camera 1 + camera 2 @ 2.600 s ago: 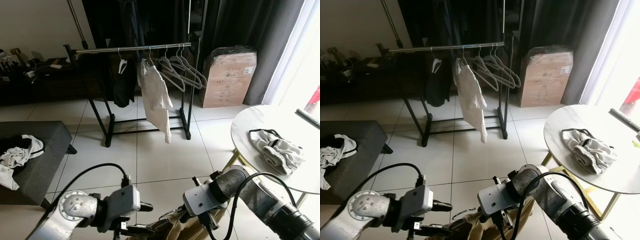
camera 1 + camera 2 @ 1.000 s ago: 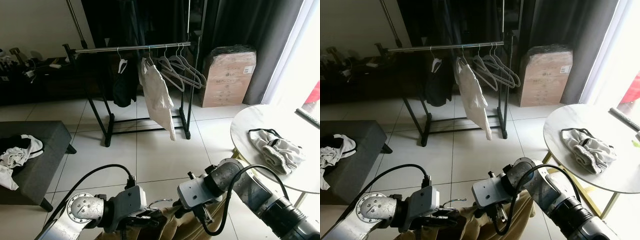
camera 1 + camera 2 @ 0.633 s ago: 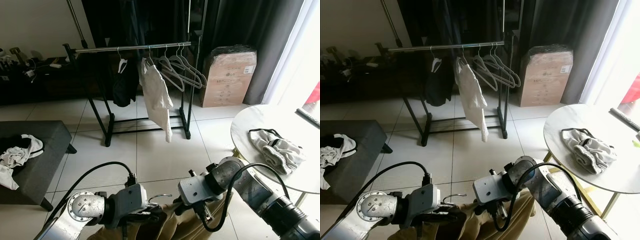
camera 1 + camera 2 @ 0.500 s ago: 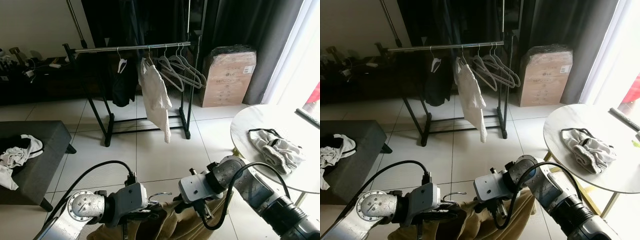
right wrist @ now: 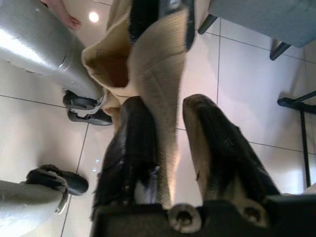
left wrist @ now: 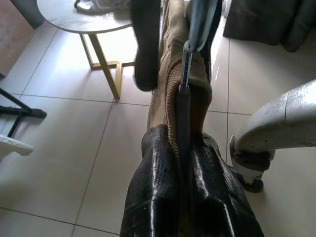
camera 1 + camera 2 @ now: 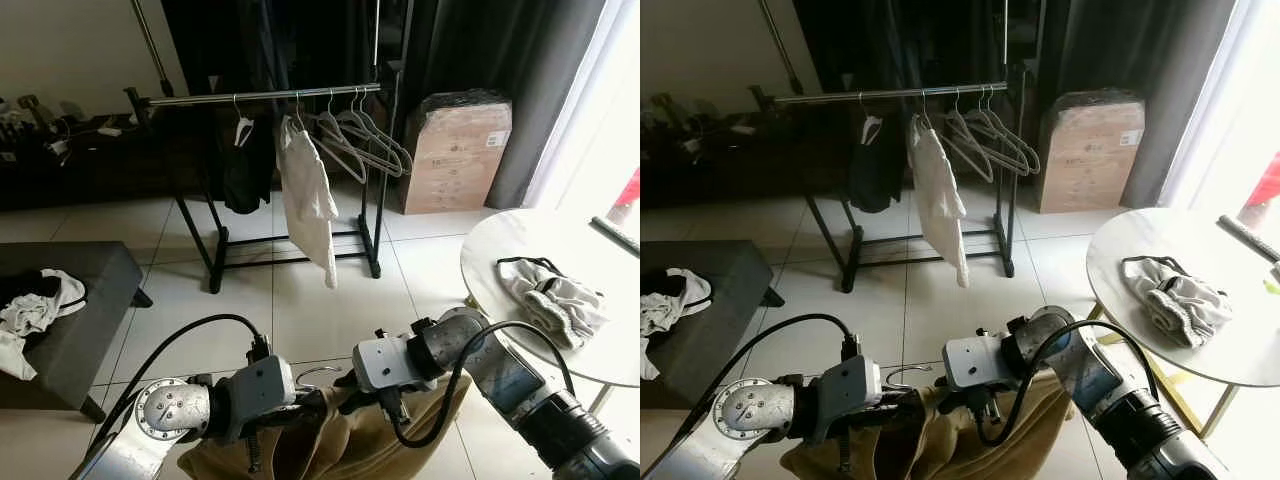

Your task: Hang hanger

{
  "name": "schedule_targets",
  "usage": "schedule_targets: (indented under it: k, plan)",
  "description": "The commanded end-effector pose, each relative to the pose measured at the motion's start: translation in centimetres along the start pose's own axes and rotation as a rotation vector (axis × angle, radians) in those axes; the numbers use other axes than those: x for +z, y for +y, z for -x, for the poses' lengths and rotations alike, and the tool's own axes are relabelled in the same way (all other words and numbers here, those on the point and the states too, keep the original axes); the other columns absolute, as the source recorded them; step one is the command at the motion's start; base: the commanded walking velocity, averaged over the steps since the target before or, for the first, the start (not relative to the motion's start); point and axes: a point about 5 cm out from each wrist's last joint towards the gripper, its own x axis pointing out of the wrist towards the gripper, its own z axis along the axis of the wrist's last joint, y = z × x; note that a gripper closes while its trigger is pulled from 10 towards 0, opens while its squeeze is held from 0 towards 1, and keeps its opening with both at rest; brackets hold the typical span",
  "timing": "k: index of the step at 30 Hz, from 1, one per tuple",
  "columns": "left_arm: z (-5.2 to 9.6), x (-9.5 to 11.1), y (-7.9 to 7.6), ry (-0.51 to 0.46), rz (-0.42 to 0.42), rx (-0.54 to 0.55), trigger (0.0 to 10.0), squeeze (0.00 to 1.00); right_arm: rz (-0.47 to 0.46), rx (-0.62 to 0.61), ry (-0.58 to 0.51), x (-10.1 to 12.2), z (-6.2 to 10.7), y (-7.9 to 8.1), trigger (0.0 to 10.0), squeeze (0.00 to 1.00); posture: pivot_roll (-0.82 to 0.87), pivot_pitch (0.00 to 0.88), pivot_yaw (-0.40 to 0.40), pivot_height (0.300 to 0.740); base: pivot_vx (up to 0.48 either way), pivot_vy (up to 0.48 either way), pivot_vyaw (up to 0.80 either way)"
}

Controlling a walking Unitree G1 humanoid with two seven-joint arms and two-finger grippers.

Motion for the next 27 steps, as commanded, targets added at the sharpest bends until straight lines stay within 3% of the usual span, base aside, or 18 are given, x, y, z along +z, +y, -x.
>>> schedule_targets:
  k: [1, 2, 3, 14, 15, 16, 19, 20, 27]
  plan:
    - [0.3, 0.0, 0.0, 0.005, -0.005, -0.003, 0.0, 0.00, 0.031, -0.043, -0.019, 0.7, 0.7, -0.9, 10.0, 1.00, -0.05, 0.085, 0.016, 0.740, 0.000, 0.000, 0.00]
    - [0.3, -0.1, 0.0, 0.011, -0.007, -0.001, 0.0, 0.00, 0.034, -0.046, -0.017, 0.7, 0.8, -1.0, 10.0, 0.56, -0.05, 0.085, 0.016, 0.740, 0.000, 0.000, 0.00]
    - [0.3, -0.3, 0.0, 0.020, -0.006, 0.000, 0.0, 0.00, 0.043, -0.053, -0.014, 0.7, 1.0, -1.1, 10.0, 0.00, -0.05, 0.086, 0.015, 0.740, 0.000, 0.000, 0.00]
    - [0.5, -1.3, 0.1, 0.073, -0.005, 0.031, 0.0, 0.00, 0.031, -0.088, -0.007, 0.7, 1.9, -1.6, 10.0, 0.00, -0.05, 0.087, 0.015, 0.740, 0.000, 0.000, 0.00]
    - [0.5, -1.4, 0.2, 0.076, -0.006, 0.034, 0.0, 0.00, 0.029, -0.085, -0.007, 0.6, 2.0, -1.6, 10.0, 0.67, -0.05, 0.086, 0.014, 0.740, 0.000, 0.000, 0.00]
    - [0.5, -1.4, 0.2, 0.076, -0.007, 0.036, 0.0, 0.00, 0.025, -0.068, -0.004, 0.6, 2.0, -1.5, 10.0, 1.00, -0.05, 0.086, 0.014, 0.740, 0.000, 0.000, 0.00]
    - [0.6, -1.4, 0.2, 0.076, -0.006, 0.034, 0.0, 0.00, 0.031, -0.084, 0.016, 0.4, 2.0, -1.6, 10.0, 1.00, -0.05, 0.089, 0.015, 0.740, 0.000, 0.000, 0.00]
    - [0.6, -1.3, 0.2, 0.073, -0.007, 0.032, 0.0, 0.00, 0.036, -0.077, 0.038, 0.1, 2.0, -1.5, 10.0, 0.00, -0.05, 0.090, 0.015, 0.740, 0.000, 0.000, 0.00]
    - [0.5, -1.0, 0.4, 0.051, -0.010, 0.048, 0.0, 0.00, 0.019, -0.080, 0.115, -1.1, 1.5, -1.3, 10.0, 0.00, -0.05, 0.093, 0.015, 0.740, 0.000, 0.000, 0.00]
